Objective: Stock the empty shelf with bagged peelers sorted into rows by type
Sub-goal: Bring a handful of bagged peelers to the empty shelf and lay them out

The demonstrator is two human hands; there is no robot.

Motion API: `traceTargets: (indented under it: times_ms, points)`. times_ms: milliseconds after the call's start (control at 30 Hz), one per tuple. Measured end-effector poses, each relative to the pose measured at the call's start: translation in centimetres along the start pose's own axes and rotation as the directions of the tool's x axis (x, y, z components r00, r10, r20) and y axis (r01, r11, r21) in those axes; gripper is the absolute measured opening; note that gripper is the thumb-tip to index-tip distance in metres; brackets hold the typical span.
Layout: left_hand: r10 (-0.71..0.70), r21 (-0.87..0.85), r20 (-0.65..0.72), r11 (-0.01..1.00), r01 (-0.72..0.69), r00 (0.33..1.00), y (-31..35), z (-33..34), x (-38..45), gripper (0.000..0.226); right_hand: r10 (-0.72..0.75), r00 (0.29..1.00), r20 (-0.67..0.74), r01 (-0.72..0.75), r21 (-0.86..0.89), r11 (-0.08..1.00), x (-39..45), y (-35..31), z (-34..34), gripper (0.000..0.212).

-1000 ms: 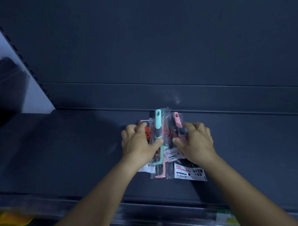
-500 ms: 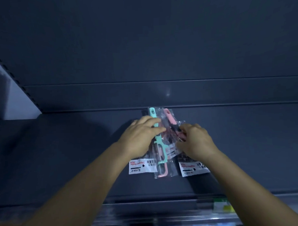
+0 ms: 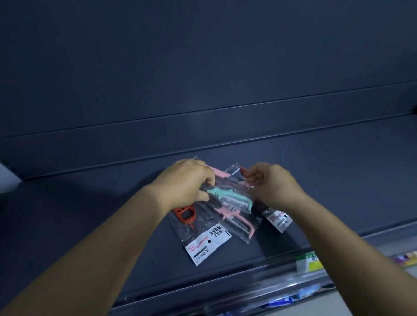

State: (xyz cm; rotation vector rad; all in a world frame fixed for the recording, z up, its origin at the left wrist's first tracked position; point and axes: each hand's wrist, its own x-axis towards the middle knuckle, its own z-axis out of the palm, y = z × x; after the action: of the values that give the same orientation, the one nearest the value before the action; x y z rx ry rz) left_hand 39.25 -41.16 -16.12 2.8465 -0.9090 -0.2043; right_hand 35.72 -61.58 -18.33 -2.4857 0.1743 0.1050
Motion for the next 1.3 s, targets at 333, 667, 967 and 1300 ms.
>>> traceTargets:
  times_ms: [333,667,967,1300]
  points:
    - [-0.014,0.006,-0.029,1.000,0.015,0.999,3.2,-1.1,3.2,0.025,-0.178,0.984,-0.025,0.179,0.045,0.983,2.7,3.2,-3.6,0.023]
    - [-0.233,-0.115,-0.092,0.968,0.222,0.968,6.9,0.2,10.8,0.027,-0.249,0.951,-0.185,0.252,-0.008,0.968,10.7,9.9,-7.1,0.031]
    - [-0.353,-0.221,-0.163,0.923,0.314,0.921,7.8,2.0,12.8,0.028,-0.326,0.942,-0.079,0.334,0.132,0.933,14.8,11.5,-7.1,0.026]
    - [-0.377,-0.211,-0.296,0.922,0.325,0.877,10.5,3.9,17.2,0.029,-0.176,0.980,-0.094,0.194,0.233,0.953,13.2,13.0,-8.9,0.016]
